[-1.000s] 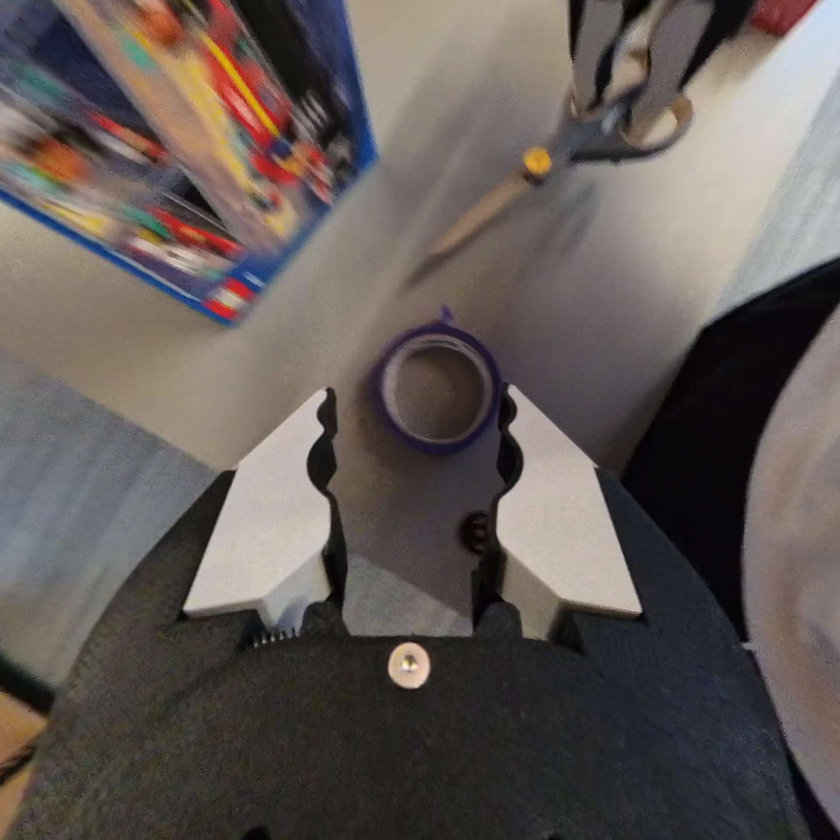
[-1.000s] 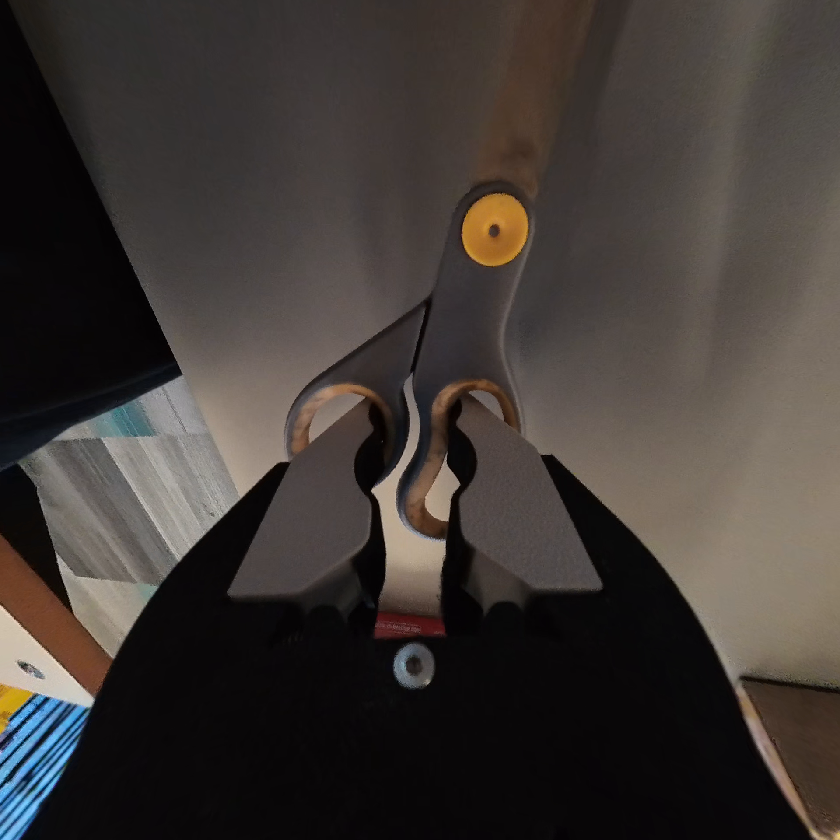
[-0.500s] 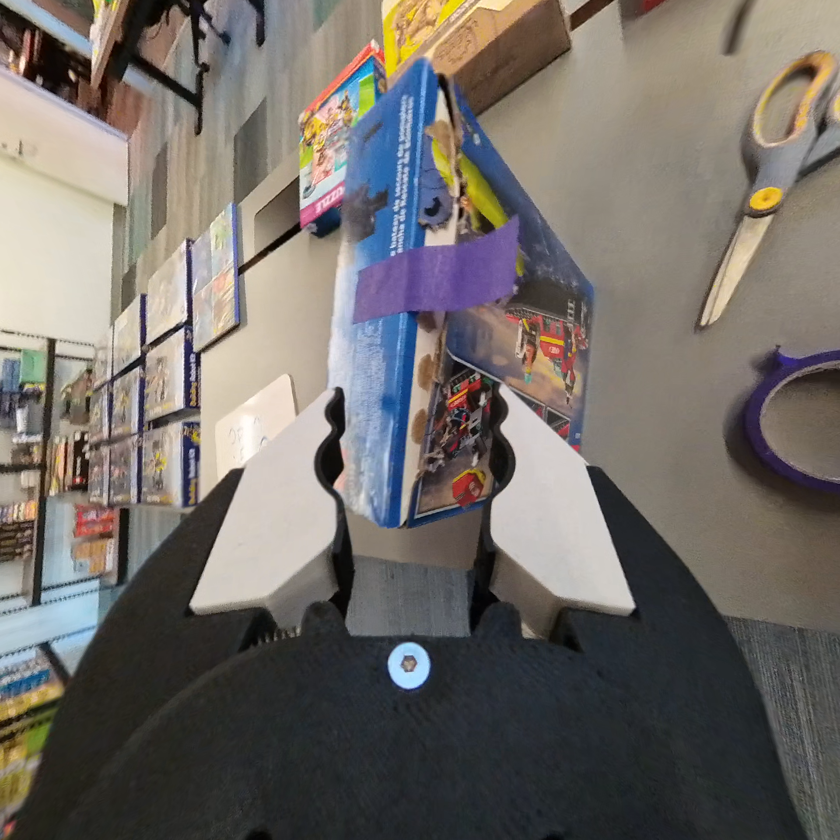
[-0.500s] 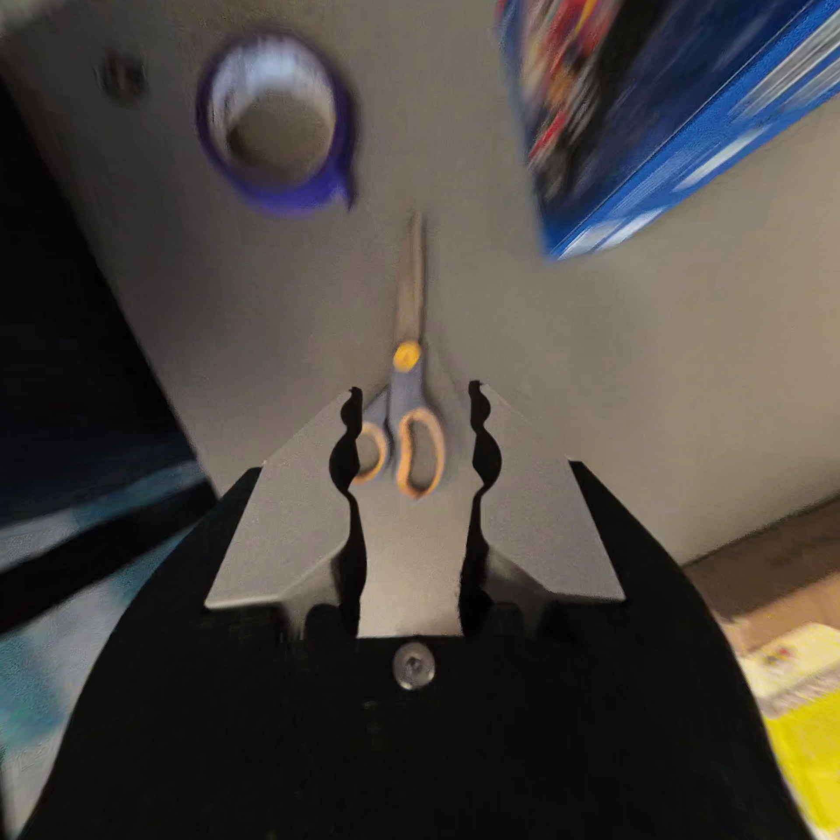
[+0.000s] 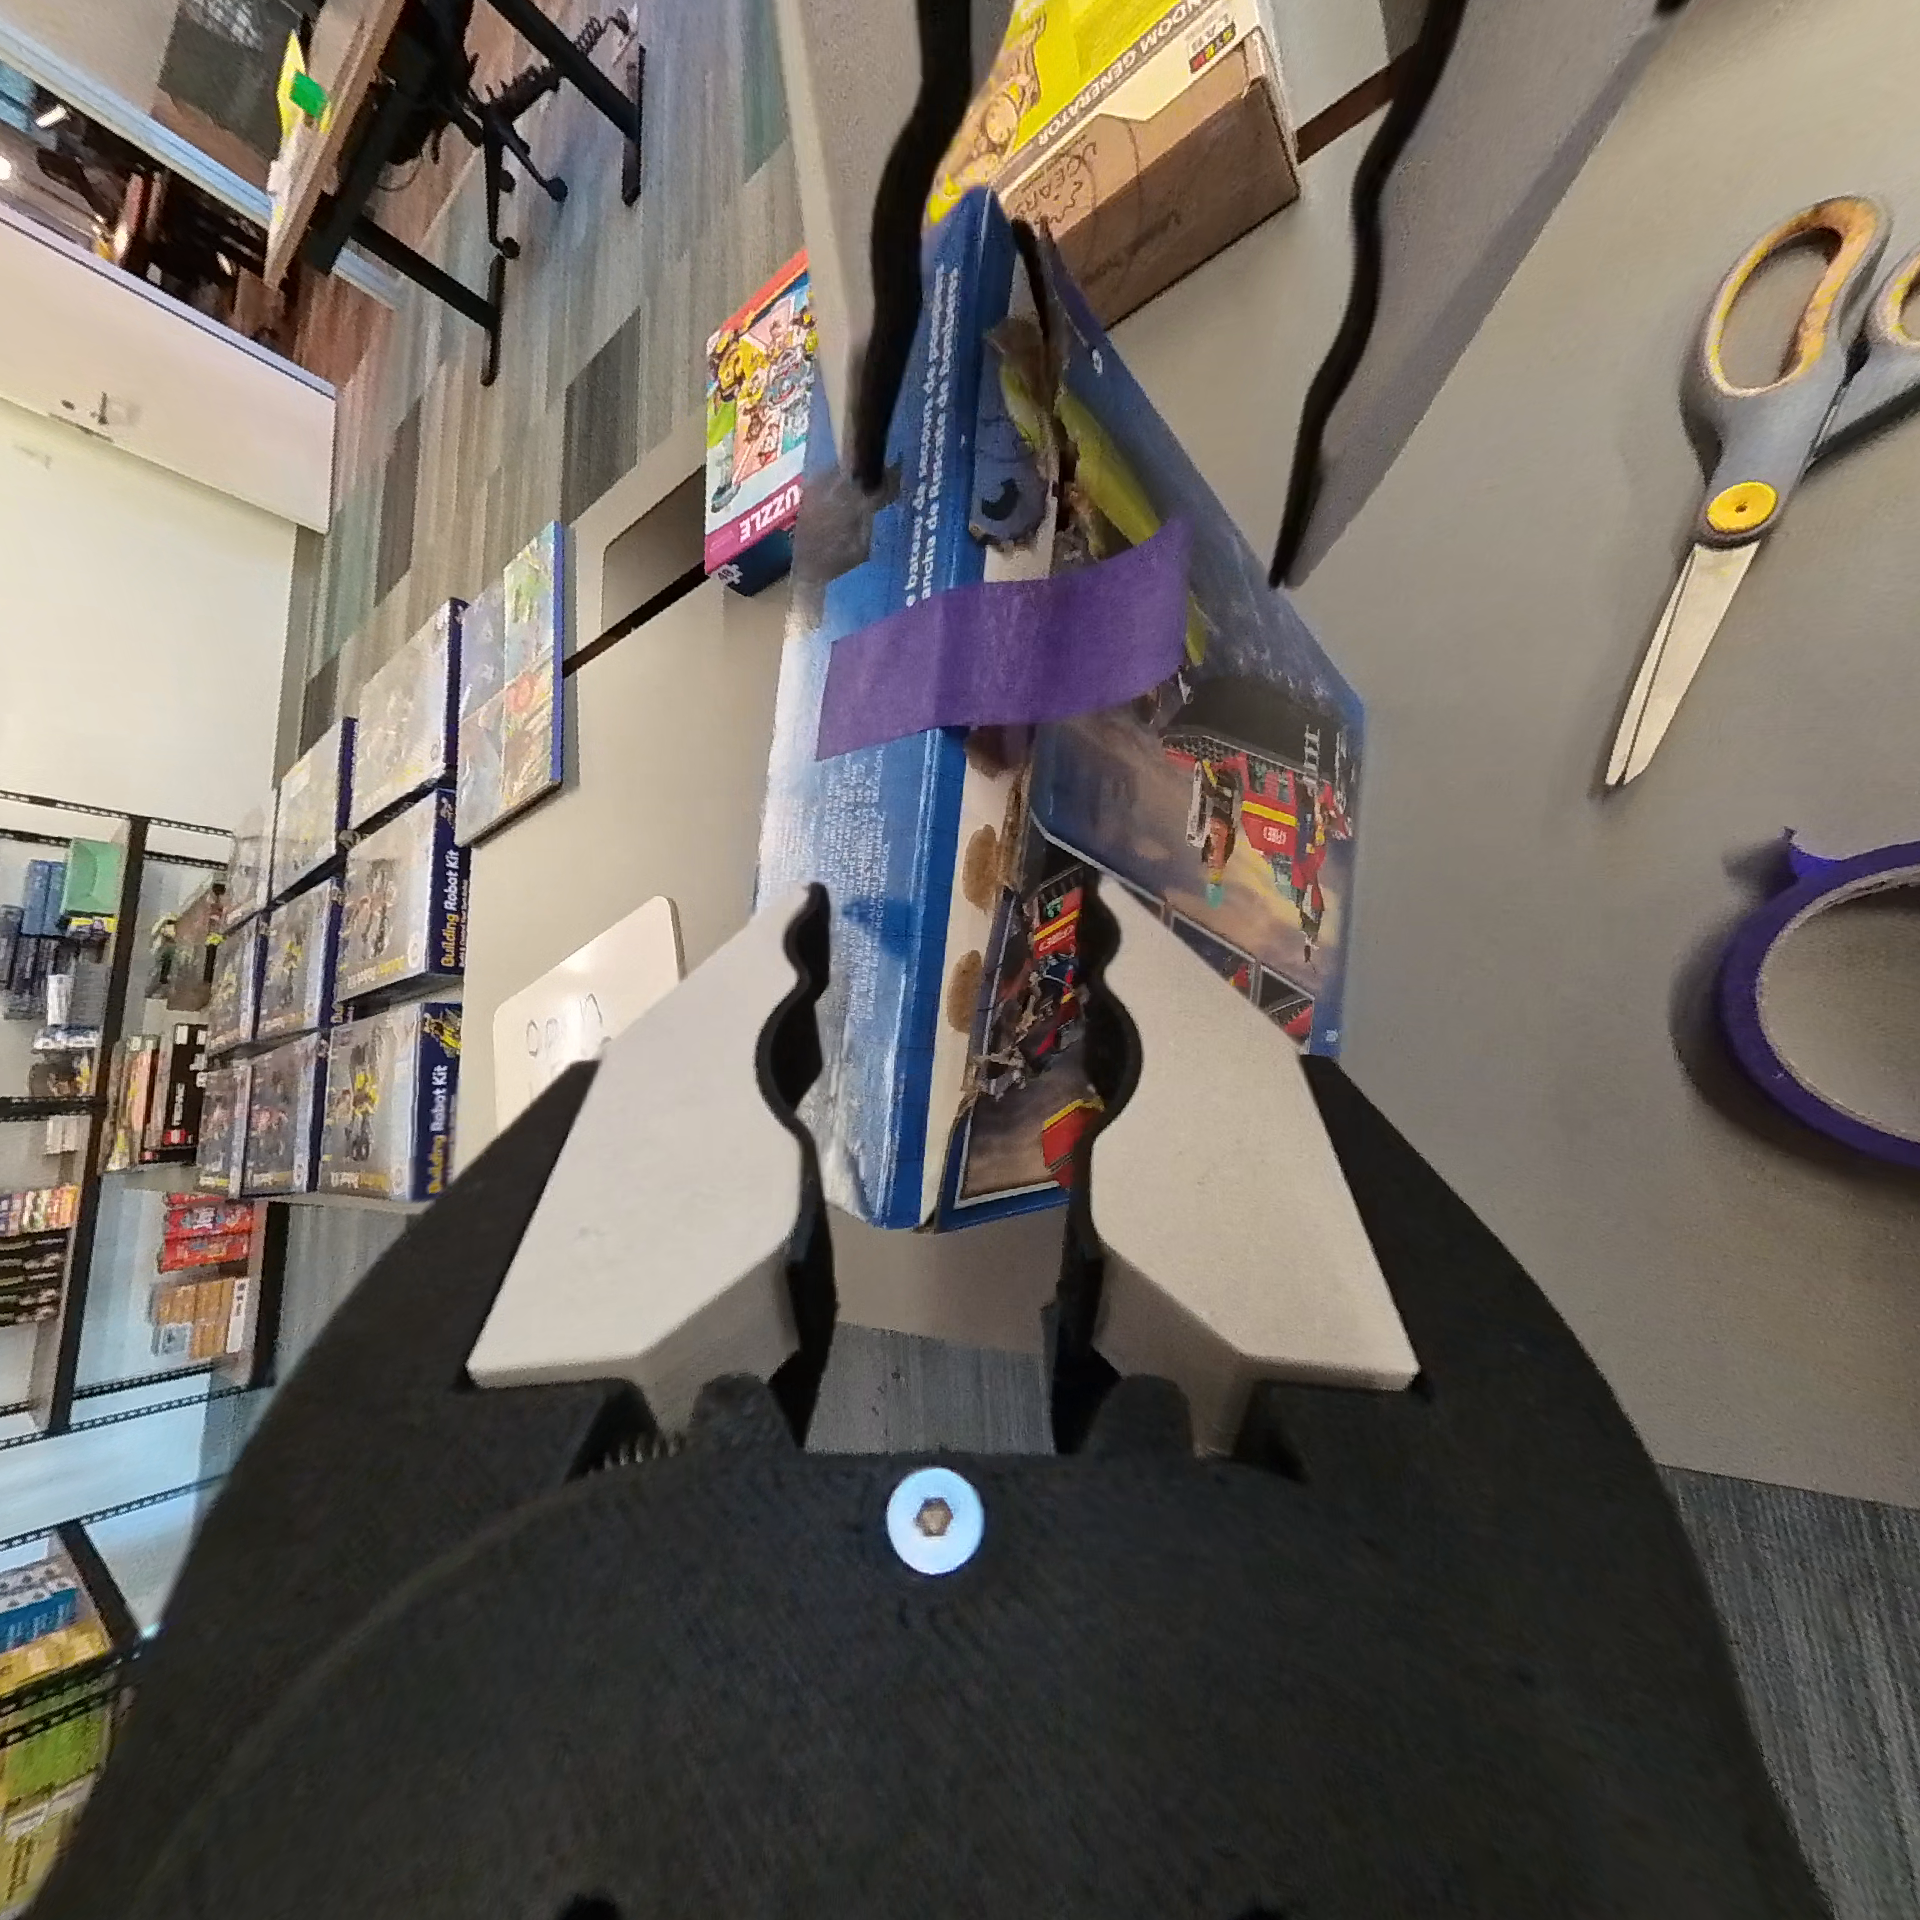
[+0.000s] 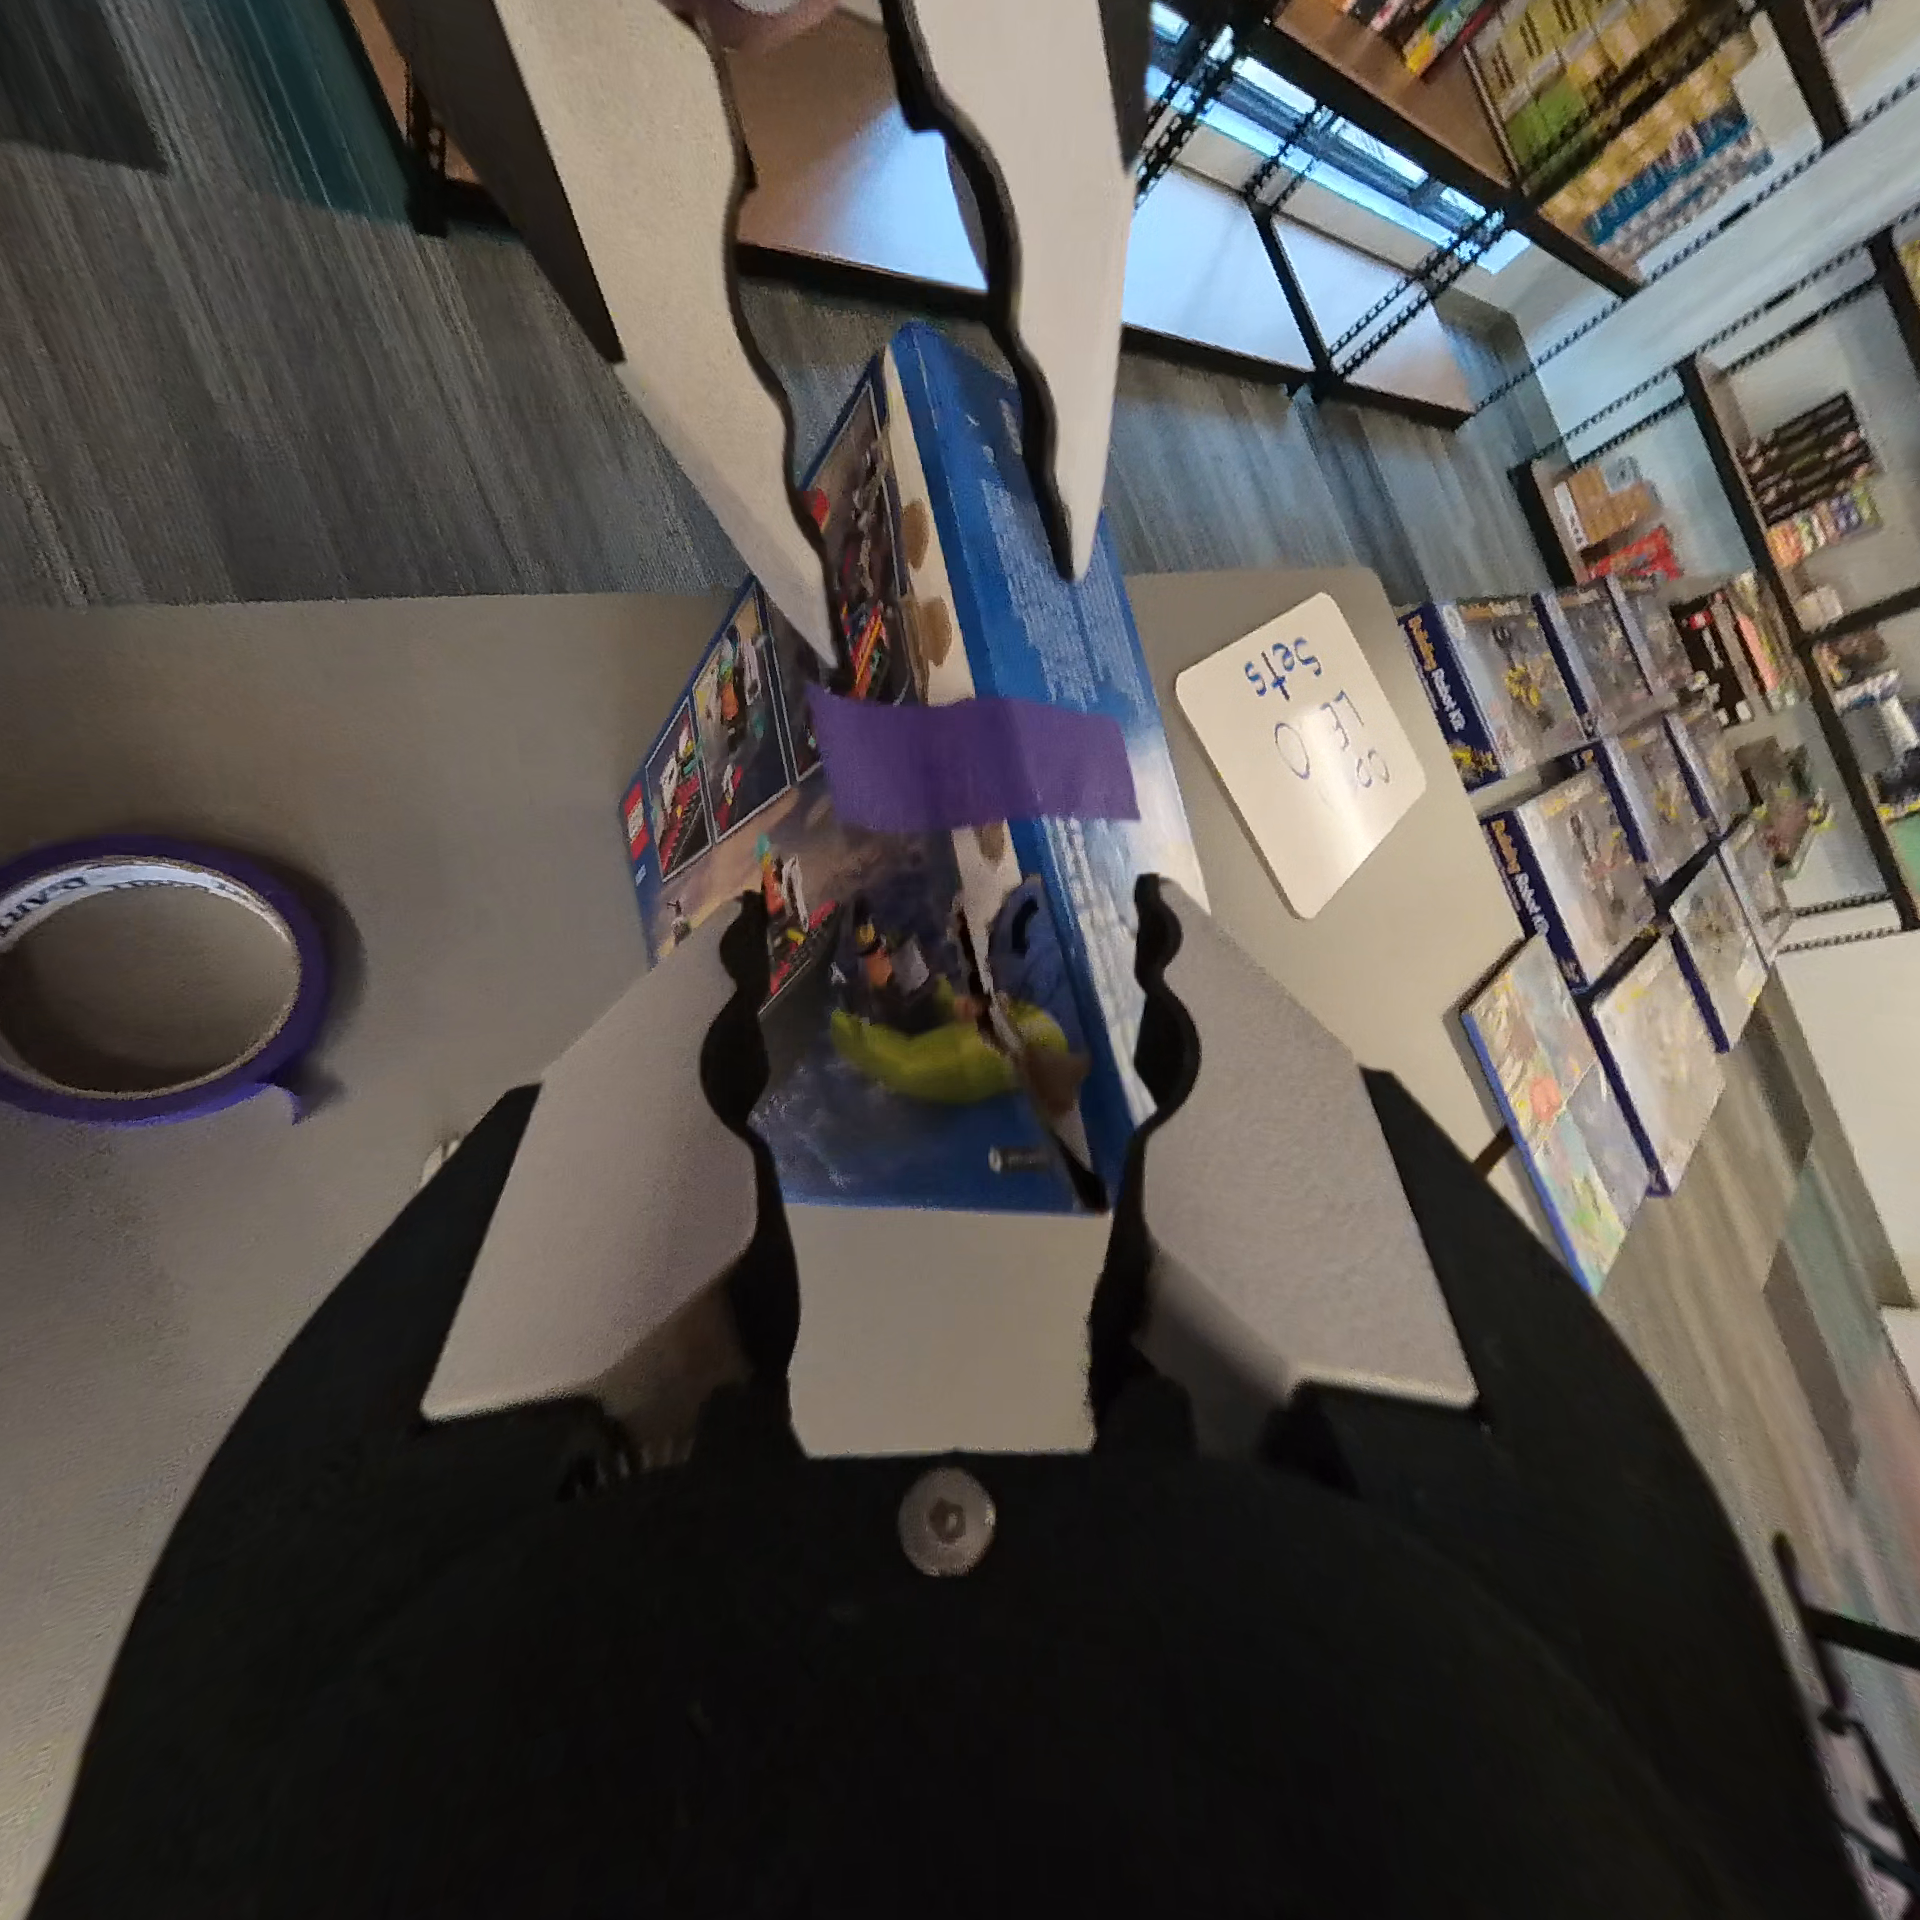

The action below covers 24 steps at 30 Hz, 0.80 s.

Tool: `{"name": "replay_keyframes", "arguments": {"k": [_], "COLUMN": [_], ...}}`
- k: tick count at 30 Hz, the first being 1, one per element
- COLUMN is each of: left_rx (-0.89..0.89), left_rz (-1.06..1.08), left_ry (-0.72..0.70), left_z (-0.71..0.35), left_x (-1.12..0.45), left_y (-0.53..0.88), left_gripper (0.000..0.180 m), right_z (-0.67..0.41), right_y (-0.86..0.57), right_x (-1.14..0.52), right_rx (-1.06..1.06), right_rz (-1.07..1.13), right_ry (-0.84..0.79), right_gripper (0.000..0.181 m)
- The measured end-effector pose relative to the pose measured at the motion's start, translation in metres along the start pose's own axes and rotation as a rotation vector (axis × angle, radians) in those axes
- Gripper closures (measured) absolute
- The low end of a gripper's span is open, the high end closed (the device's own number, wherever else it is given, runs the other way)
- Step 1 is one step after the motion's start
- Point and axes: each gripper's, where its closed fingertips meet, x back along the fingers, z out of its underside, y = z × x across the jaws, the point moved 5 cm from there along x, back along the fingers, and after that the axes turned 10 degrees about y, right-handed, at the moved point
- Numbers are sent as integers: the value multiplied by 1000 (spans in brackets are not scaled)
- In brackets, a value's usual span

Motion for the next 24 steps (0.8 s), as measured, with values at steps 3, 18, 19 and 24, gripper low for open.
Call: {"name": "replay_keyframes", "arguments": {"k": [3, 18, 19, 24], "left_rx": [11, 145, 155, 150], "left_rz": [-14, -46, -42, -59], "left_ry": [2, -73, -80, -87], "left_z": [-3, 1, 2, 2], "left_x": [-1, -6, -6, -6], "left_y": [0, -1, -1, -1], "left_gripper": [140, 153, 153, 153], "right_z": [1, 1, -2, 3], "right_y": [0, -6, -5, 6], "right_x": [-14, -13, -7, 25], "right_rx": [41, -165, -263, -1045], "right_rz": [-13, -51, -111, -460], "right_ry": [35, -29, -53, -245], "right_gripper": [115, 134, 133, 140]}}
